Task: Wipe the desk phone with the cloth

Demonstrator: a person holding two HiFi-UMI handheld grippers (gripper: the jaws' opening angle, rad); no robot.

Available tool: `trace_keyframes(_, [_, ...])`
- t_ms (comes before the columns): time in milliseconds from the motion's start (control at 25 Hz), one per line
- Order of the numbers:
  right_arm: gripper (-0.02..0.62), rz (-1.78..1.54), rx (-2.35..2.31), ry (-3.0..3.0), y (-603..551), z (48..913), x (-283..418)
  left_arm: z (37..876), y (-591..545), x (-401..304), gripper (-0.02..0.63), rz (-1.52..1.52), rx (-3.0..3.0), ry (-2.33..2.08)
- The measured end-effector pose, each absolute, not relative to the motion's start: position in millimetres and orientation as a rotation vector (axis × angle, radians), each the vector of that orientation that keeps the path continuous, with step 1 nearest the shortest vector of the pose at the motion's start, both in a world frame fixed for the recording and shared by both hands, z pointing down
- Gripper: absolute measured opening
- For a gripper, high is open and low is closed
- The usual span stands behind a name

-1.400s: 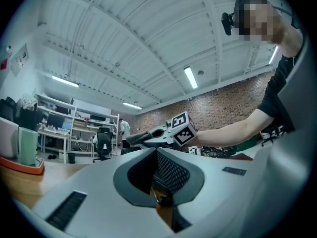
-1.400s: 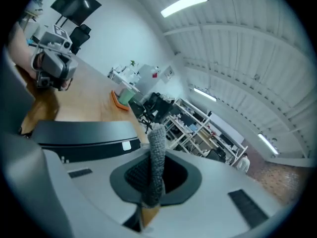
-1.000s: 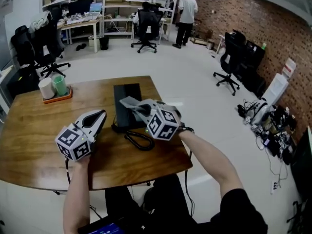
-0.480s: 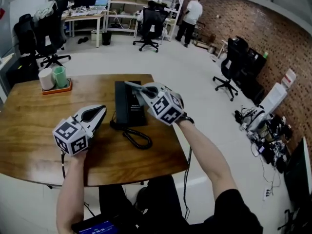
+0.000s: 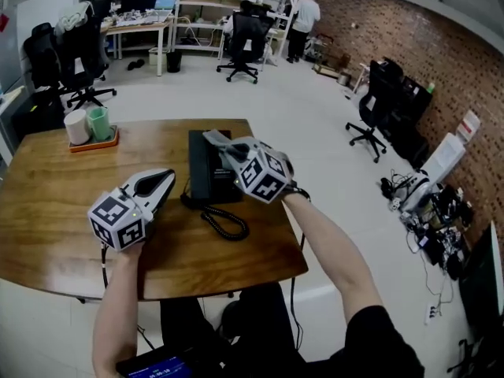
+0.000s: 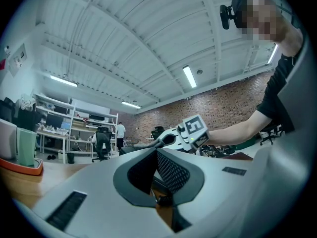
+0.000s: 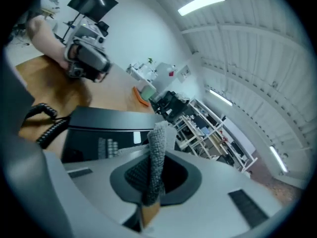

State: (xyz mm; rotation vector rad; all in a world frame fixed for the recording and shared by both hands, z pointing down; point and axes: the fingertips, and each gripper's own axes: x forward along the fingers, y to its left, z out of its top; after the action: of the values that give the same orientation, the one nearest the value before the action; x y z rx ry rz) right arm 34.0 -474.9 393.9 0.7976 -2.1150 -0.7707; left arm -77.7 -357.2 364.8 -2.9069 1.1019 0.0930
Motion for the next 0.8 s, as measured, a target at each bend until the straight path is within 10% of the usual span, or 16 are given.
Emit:
trace_keyframes(360, [0.025,-0.851,0.217,-2.003,-339.2,451.4,48.7,365.2,-357.7,-76.7,-0.006,0.081,-2.908,1.102])
trace_keyframes(800, [0.025,-0.728,1.083,-2.166,-532.8,356.4,38.3,372.7,-359.7,-82.1,-0.006,0.104,-2.915,1.103])
